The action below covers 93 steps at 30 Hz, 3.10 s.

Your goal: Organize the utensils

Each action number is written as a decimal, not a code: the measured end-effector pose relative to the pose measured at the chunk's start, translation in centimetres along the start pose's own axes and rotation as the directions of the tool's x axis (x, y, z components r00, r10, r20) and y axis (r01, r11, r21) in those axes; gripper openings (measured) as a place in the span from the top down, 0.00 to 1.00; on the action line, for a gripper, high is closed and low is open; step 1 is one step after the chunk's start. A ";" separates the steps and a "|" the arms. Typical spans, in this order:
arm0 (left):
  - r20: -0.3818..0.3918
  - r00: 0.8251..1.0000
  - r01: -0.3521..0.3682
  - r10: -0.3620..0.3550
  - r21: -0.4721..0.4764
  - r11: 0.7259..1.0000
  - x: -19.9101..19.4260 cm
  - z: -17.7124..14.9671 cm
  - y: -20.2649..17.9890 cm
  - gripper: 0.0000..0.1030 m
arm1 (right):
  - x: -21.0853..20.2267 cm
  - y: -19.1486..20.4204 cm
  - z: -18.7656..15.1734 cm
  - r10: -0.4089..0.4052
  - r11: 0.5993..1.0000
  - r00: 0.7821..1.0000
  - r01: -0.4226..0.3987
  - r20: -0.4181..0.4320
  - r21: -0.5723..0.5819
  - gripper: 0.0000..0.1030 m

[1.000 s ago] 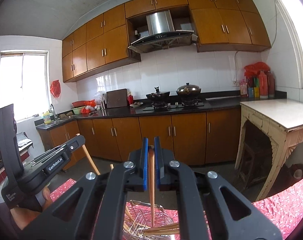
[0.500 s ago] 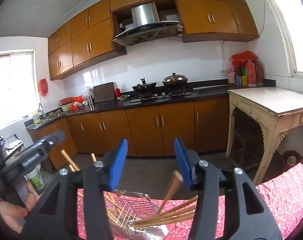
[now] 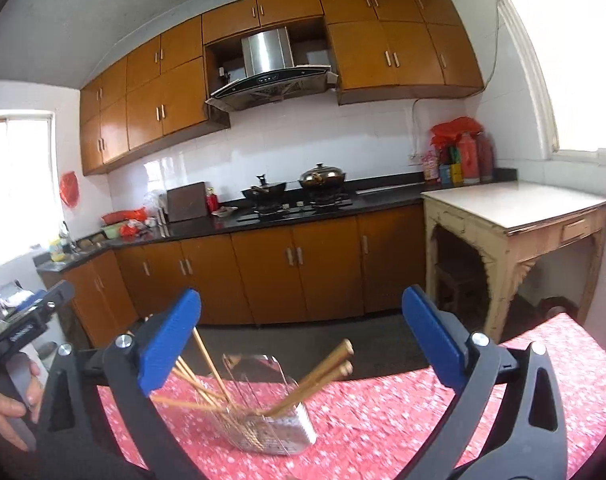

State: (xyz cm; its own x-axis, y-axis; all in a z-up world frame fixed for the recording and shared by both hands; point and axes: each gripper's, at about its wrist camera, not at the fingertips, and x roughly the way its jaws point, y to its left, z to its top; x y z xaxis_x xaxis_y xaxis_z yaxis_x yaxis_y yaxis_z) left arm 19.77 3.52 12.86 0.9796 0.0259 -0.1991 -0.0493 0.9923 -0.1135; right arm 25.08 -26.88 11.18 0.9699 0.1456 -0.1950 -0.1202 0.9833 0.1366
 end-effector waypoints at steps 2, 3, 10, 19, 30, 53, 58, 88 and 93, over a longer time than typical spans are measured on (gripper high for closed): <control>-0.014 1.000 0.011 -0.010 0.012 1.000 -0.8 -0.8 0.3 0.02 | -1.5 0.8 -1.5 -0.065 0.997 0.998 0.065 0.002 -0.044 0.04; -0.022 1.000 0.018 -0.018 0.020 1.000 -1.6 -1.6 0.6 0.02 | -2.0 1.1 -2.2 -0.088 0.994 0.996 0.089 0.005 -0.060 0.04; -0.021 0.999 0.047 -0.046 0.053 0.997 -5.5 -6.2 0.8 0.02 | -6.4 3.2 -8.4 -0.135 0.985 0.990 0.139 0.043 -0.101 0.04; -0.021 1.000 0.019 -0.017 0.109 0.994 -8.5 -11.2 0.5 0.02 | -9.3 4.8 -13.6 -0.071 0.990 0.997 0.073 0.014 -0.118 0.04; -0.099 0.995 0.042 -0.031 0.111 0.993 -10.7 -13.8 0.2 0.02 | -12.0 5.0 -16.1 -0.058 0.992 0.998 0.055 -0.023 -0.115 0.04; -0.047 0.997 0.058 -0.055 0.057 0.997 -13.0 -14.8 0.8 0.02 | -14.2 5.0 -17.0 -0.045 0.989 0.998 0.049 0.036 -0.143 0.04; -0.040 0.998 0.053 -0.050 0.063 0.997 -13.1 -14.8 0.7 0.02 | -14.3 4.7 -17.1 -0.047 0.989 0.998 0.052 0.038 -0.138 0.04; -0.044 0.998 0.046 -0.043 0.072 0.996 -13.1 -14.7 0.0 0.02 | -14.1 3.9 -17.2 -0.034 0.991 0.999 0.037 0.023 -0.125 0.04; -0.042 0.999 0.038 -0.034 0.080 0.996 -13.1 -14.8 -0.2 0.02 | -14.1 4.0 -17.2 -0.035 0.991 0.999 0.038 0.023 -0.126 0.04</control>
State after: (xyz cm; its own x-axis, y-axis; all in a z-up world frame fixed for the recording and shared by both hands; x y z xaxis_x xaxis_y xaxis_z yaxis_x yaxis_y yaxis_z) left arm 4.05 1.19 1.10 0.9717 -0.0134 -0.2357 0.0033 0.9991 -0.0432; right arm 7.28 -23.17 -2.22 0.9782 0.1085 -0.1770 -0.1091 0.9940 0.0061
